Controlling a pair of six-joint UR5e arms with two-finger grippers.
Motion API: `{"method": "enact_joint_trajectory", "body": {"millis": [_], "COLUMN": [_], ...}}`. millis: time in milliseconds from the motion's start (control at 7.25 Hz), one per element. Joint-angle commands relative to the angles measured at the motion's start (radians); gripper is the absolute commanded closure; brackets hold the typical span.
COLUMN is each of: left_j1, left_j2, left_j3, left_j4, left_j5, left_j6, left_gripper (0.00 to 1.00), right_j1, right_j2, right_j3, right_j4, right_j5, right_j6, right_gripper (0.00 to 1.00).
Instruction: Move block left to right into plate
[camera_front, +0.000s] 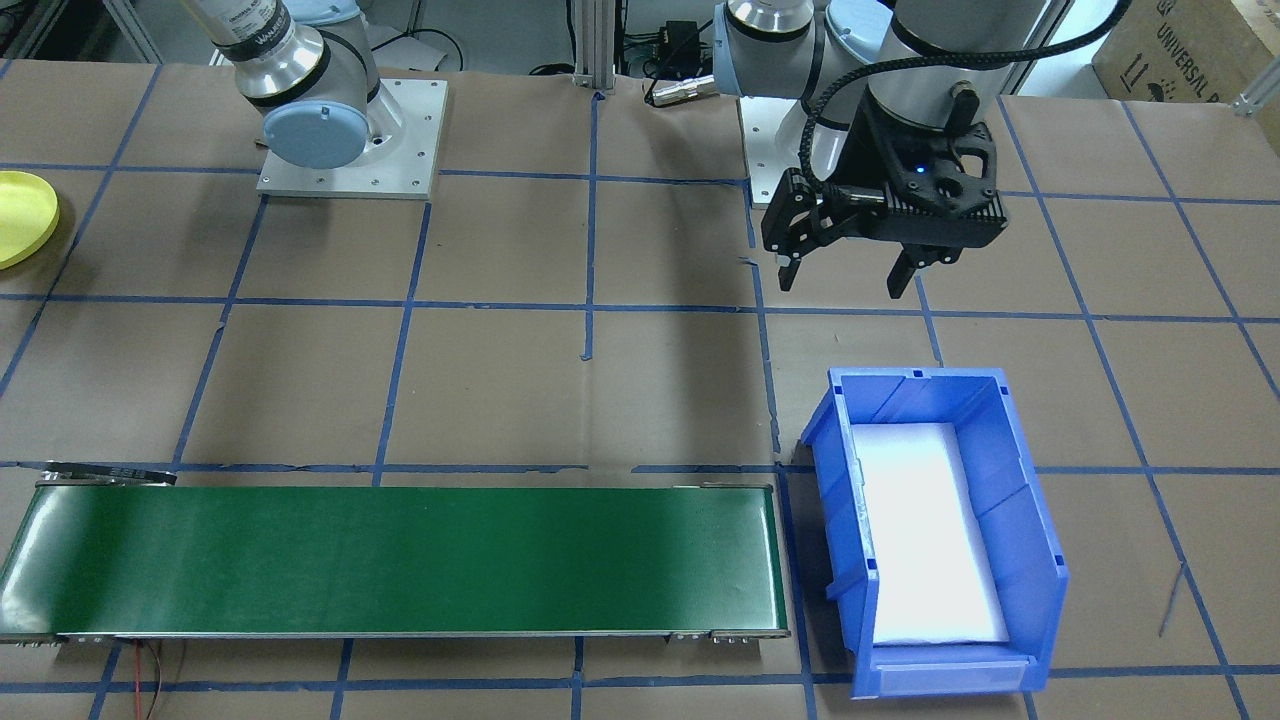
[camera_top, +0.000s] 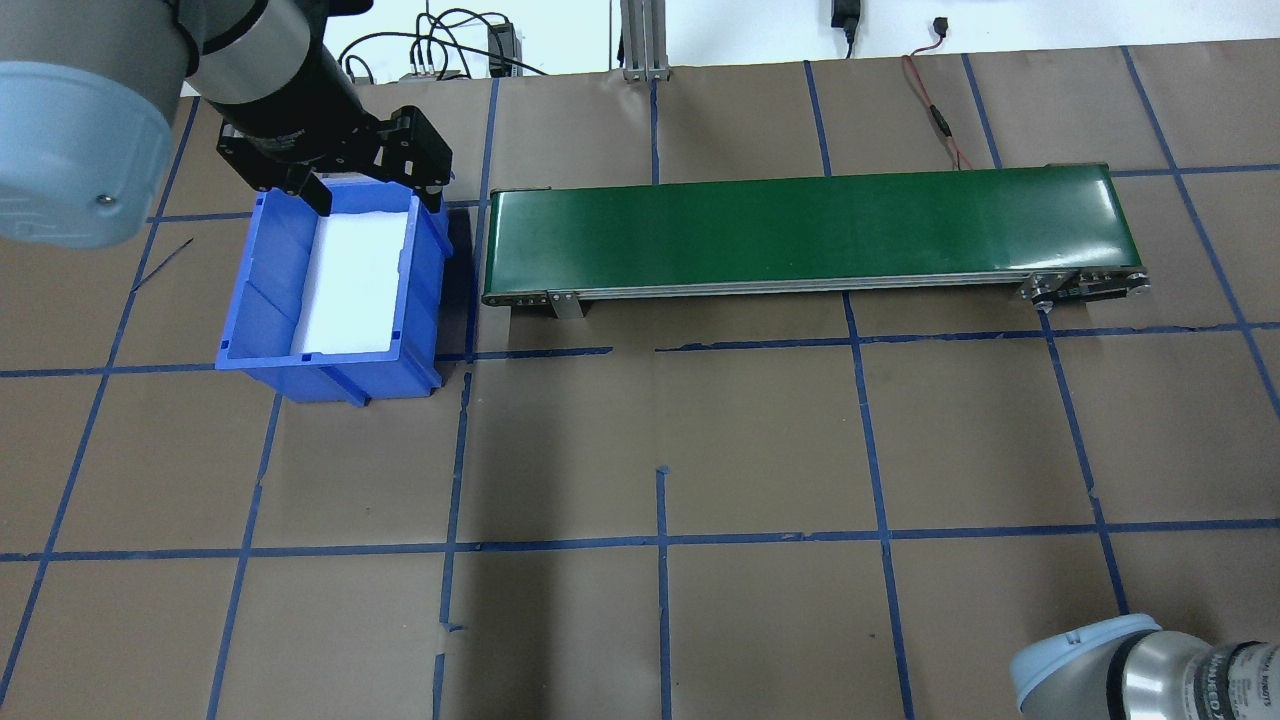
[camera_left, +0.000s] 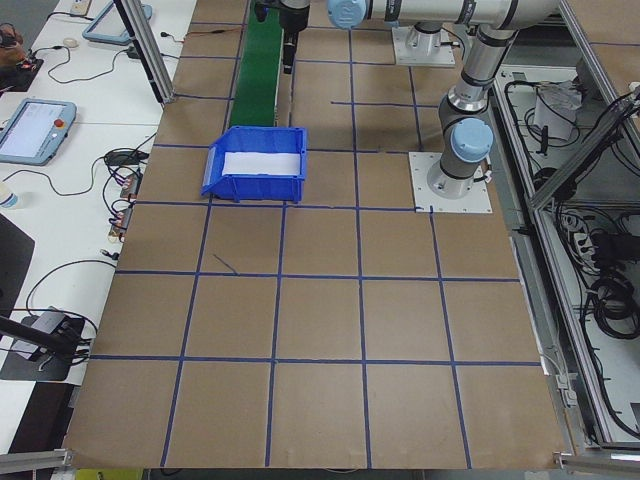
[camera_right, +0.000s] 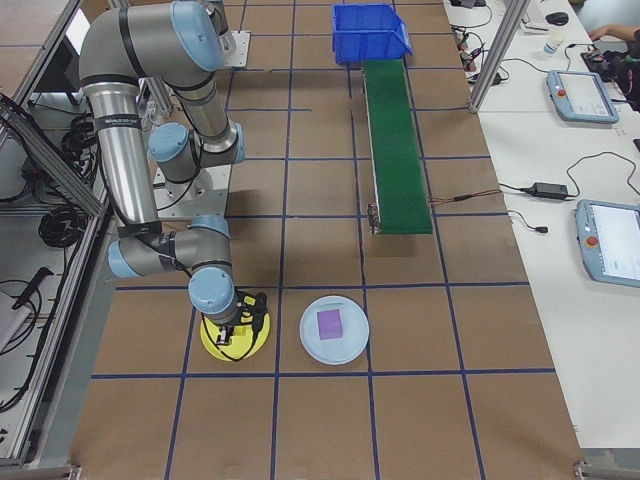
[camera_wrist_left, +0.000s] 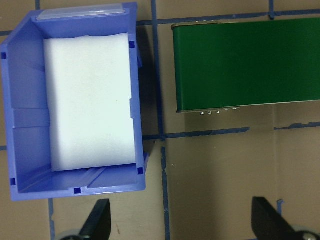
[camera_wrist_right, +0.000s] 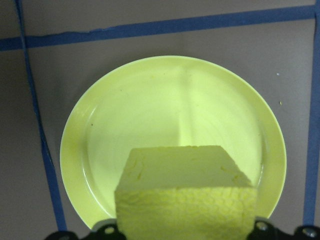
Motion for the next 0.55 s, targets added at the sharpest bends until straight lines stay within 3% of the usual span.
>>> {"method": "enact_joint_trajectory", "body": {"millis": [0, 414], "left_j1": [0.014, 0.050], "left_j2": [0.001, 0.006], "left_j3": [0.000, 0.000], "left_j4": [0.002, 0.000], "left_j5": [0.004, 0.004], "left_j6": [-0.005, 0.046], "left_gripper": [0.00, 0.00], "right_j1": [-0.011, -0.008], "right_j2": [-0.001, -0.004], "right_j3": [0.014, 0.005], "right_j4": [-0.015, -0.017], "right_j5": [0.008, 0.006], "right_j6": [-0.007, 0.004], "right_gripper": [0.01, 0.00]}}
